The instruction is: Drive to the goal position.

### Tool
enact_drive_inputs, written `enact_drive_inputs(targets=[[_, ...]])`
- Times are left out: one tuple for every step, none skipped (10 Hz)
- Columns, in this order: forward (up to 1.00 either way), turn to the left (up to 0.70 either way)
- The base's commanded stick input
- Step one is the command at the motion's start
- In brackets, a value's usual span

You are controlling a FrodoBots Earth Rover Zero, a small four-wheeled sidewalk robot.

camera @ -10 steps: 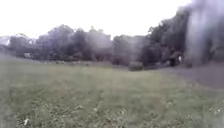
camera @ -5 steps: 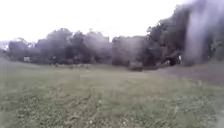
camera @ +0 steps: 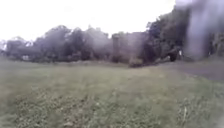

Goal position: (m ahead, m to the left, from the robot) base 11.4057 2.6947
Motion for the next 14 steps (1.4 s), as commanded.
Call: enact_drive_inputs(targets=[[0.45, 0.0], [0.45, 0.0], [0.45, 0.0], [0.45, 0.0], [0.45, 0.0], [0.45, 0.0], [0.45, 0.0], [0.45, 0.0], [0.45, 0.0], [0.45, 0.0], [0.45, 0.0], [0.45, 0.0], [0.45, 0.0], [0.45, 0.0]])
